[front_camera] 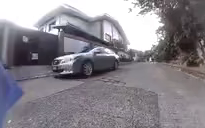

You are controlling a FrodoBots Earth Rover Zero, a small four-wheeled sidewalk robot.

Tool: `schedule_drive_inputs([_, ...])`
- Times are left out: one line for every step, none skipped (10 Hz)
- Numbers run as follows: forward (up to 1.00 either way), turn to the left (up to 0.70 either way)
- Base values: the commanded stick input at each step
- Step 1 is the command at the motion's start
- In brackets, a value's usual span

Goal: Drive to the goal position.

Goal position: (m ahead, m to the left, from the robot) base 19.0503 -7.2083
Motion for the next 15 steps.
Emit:
schedule_drive_inputs([1.00, -0.40])
schedule_drive_inputs([1.00, -0.40])
schedule_drive_inputs([1.00, -0.40])
schedule_drive_inputs([1.00, -0.32])
schedule_drive_inputs([1.00, -0.36])
schedule_drive_inputs([1.00, -0.40])
schedule_drive_inputs([1.00, -0.40])
schedule_drive_inputs([1.00, -0.40])
schedule_drive_inputs([1.00, -0.40])
schedule_drive_inputs([1.00, -0.40])
schedule_drive_inputs([1.00, -0.40])
schedule_drive_inputs([1.00, -0.40])
schedule_drive_inputs([1.00, -0.40])
schedule_drive_inputs([1.00, -0.40])
schedule_drive_inputs([1.00, -0.31])
